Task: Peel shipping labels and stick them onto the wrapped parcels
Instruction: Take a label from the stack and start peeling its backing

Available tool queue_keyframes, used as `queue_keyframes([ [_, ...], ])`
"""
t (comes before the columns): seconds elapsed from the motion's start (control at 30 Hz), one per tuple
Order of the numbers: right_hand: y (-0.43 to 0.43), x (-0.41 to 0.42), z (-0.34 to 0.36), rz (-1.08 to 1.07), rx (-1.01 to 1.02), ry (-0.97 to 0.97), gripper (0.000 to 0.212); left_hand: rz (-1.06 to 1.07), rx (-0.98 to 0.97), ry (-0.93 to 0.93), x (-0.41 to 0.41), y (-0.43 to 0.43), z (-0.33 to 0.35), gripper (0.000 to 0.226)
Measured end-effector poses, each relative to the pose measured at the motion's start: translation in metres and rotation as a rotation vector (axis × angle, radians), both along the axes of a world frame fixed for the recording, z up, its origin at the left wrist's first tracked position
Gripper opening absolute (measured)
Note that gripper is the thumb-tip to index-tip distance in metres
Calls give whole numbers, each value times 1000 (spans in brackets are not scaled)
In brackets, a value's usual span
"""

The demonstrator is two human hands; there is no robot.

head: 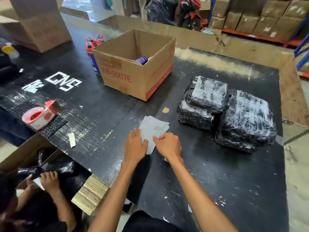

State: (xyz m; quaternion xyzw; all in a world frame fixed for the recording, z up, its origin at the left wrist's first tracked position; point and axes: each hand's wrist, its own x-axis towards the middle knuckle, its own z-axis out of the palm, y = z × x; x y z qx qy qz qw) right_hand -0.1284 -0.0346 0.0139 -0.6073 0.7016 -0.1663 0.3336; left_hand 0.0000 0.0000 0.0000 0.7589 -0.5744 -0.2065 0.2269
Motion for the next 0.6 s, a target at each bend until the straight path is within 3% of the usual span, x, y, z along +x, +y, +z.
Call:
queue_keyframes([
  [0.07,-3,6,0,-54,-9,28,40,26,9,-1,2,1,2,48],
  [0.3,-7,7,0,-147,85,-109,15,5,34,-41,10,-1,-11,57],
  [0.5,-8,5,-3,-150,46,-204,20,15,39,-37,10,-2,-18,64],
  [0.6,-9,3,-6,-124,40,-317,13,14,17,-36,10,-3,-21,61],
])
